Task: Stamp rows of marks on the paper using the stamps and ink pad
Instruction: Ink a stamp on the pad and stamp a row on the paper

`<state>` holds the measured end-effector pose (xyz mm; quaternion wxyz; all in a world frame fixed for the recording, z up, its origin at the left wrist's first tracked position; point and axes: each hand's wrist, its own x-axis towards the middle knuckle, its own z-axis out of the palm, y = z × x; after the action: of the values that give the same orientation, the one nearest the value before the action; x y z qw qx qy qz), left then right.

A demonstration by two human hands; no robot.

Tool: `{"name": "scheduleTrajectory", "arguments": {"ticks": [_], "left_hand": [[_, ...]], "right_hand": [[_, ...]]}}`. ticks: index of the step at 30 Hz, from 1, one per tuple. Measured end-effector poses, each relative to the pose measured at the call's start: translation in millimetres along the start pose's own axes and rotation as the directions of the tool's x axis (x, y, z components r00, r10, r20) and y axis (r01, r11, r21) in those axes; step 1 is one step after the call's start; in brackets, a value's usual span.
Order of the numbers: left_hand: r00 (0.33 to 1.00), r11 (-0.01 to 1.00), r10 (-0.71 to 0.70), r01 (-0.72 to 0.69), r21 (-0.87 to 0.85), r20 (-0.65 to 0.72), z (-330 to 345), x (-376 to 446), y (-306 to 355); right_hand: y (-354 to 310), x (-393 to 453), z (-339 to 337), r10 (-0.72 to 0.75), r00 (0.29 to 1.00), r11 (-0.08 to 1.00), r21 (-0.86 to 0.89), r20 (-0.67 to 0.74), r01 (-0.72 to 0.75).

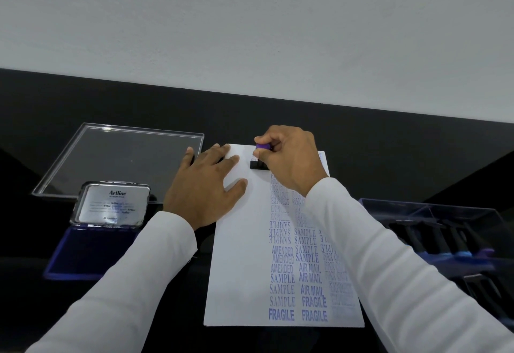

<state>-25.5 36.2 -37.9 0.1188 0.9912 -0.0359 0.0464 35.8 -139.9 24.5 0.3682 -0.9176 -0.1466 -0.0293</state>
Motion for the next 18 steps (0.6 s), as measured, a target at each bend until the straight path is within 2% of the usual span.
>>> {"name": "scheduleTrajectory", "arguments": {"ticks": [18], "left_hand": [[1.0, 1.0, 0.004, -0.004, -0.006, -0.019, 0.9, -1.1, -0.5]], "right_hand": [[0.1, -2.5, 2.4, -0.024, 0.999, 1.0, -0.02, -0.024, 0.024]]}}
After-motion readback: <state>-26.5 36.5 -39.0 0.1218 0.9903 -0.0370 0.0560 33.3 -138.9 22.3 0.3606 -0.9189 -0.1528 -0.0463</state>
